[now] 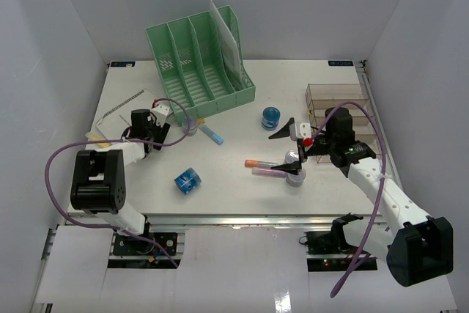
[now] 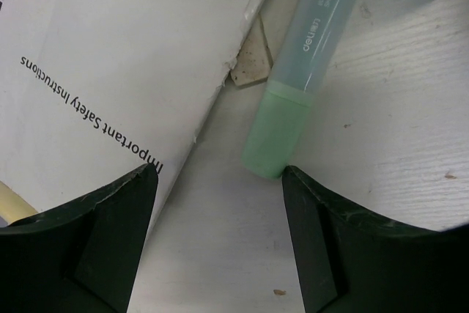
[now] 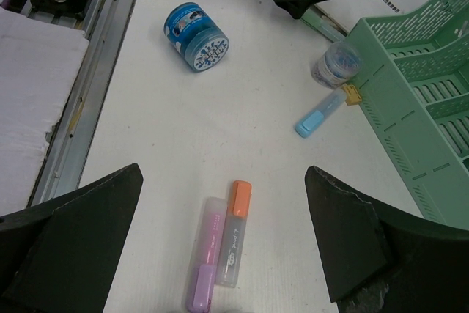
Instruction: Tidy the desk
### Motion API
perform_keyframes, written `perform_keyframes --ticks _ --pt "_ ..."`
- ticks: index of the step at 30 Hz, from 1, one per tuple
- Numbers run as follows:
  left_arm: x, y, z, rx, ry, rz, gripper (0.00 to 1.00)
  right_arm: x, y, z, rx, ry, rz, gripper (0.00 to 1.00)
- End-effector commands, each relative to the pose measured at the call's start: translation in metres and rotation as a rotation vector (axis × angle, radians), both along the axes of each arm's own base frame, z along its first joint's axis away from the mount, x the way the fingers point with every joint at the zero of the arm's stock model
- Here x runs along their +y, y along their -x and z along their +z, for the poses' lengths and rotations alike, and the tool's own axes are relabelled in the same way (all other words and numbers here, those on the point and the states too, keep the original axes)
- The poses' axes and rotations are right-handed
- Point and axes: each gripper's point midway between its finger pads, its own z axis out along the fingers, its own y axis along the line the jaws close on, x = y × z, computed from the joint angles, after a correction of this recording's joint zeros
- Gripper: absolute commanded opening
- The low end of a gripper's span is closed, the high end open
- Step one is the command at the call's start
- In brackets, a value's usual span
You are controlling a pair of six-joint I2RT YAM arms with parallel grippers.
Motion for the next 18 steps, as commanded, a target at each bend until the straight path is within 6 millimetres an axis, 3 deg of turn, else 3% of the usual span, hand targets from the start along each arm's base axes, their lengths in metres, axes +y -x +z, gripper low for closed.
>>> perform_keyframes --ticks 1,8,14,18 --pt "0.019 -0.011 0.001 0.003 -0.105 0.038 0.8 0.001 -0.001 0.005 -0.033 -0.014 0.015 0.98" --pt "0.036 -0.03 0.003 0.016 -0.232 0.047 0.78 0.001 0.001 0.006 -0.038 -0.019 0.022 0.98" --pt "0.034 -0.025 -0.009 0.045 -0.224 0.032 0.7 0.001 0.001 0.004 -0.032 -0.016 0.024 0.98" --pt "0.029 -0.018 -0.001 0.021 -0.195 0.021 0.75 0.001 0.0 0.004 -0.027 -0.015 0.024 0.98"
